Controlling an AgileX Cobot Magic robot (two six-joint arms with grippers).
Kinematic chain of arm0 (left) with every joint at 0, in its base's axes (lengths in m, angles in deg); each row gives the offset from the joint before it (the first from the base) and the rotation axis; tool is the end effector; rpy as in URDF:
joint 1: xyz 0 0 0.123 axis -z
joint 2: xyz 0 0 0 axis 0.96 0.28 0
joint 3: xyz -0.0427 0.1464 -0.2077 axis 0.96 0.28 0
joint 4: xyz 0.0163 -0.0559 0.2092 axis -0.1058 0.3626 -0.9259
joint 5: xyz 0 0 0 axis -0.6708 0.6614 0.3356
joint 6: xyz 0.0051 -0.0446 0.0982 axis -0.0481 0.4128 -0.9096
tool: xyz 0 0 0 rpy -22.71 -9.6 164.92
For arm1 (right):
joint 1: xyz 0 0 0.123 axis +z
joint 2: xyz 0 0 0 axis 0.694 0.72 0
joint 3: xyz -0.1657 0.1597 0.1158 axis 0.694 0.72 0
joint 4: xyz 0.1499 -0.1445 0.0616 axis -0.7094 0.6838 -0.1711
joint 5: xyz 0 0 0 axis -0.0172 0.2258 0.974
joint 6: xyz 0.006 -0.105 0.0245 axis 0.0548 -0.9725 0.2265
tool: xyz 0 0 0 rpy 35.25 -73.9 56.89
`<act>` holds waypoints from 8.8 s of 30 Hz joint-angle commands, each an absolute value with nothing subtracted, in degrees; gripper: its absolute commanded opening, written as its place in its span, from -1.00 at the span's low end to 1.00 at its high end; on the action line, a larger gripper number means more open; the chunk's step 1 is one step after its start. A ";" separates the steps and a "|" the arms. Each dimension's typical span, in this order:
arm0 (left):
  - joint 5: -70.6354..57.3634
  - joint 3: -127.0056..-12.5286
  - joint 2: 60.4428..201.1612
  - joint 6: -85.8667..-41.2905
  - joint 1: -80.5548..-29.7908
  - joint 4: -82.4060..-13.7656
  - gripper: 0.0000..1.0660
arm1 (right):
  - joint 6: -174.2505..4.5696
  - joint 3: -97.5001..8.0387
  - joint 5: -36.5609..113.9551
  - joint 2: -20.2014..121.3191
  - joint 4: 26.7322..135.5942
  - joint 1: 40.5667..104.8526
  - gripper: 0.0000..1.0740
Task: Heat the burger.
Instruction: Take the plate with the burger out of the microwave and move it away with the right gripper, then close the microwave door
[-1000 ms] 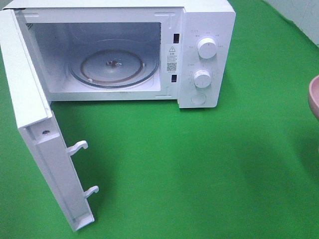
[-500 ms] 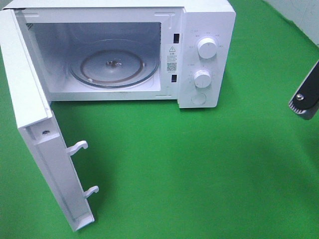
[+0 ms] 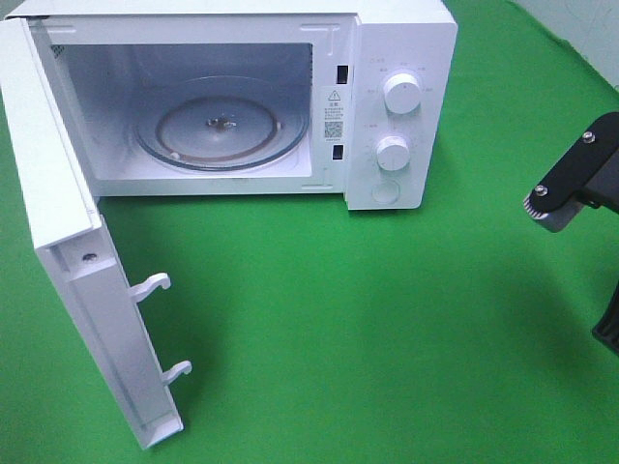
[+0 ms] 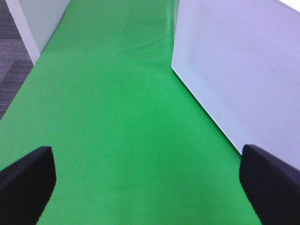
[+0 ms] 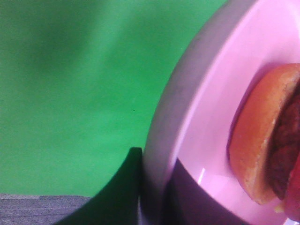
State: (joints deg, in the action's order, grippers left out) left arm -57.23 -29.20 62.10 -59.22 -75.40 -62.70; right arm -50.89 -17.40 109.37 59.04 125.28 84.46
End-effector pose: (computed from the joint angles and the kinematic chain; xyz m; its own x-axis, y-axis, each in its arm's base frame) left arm 0.0039 0.0001 0.2558 -0.4504 -0.0230 -0.8925 -0.0336 0.9994 -0.0088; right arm 0.1779 0.0611 0.2047 -0.8309 -0.5517 -0.0717 -0.3877 0.6666 -0.6367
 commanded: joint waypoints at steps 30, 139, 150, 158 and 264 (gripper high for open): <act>-56.71 -29.03 61.82 -59.34 -75.46 -62.70 0.88 | -36.45 -17.86 101.81 75.37 129.23 80.73 -1.00; -56.71 -29.03 61.82 -59.34 -75.46 -62.70 0.88 | -70.89 -14.88 99.40 15.38 93.08 71.79 0.42; -56.71 -29.03 61.82 -59.34 -75.46 -62.70 0.88 | -76.56 -7.95 98.37 -1.35 86.32 58.61 0.42; -56.71 -29.03 61.82 -59.34 -75.46 -62.70 0.88 | -77.25 -5.20 97.00 -12.64 85.40 51.85 0.42; 35.65 -12.07 118.14 -50.57 -75.34 -77.31 -1.00 | -77.59 -5.20 97.00 -19.86 85.17 47.44 0.42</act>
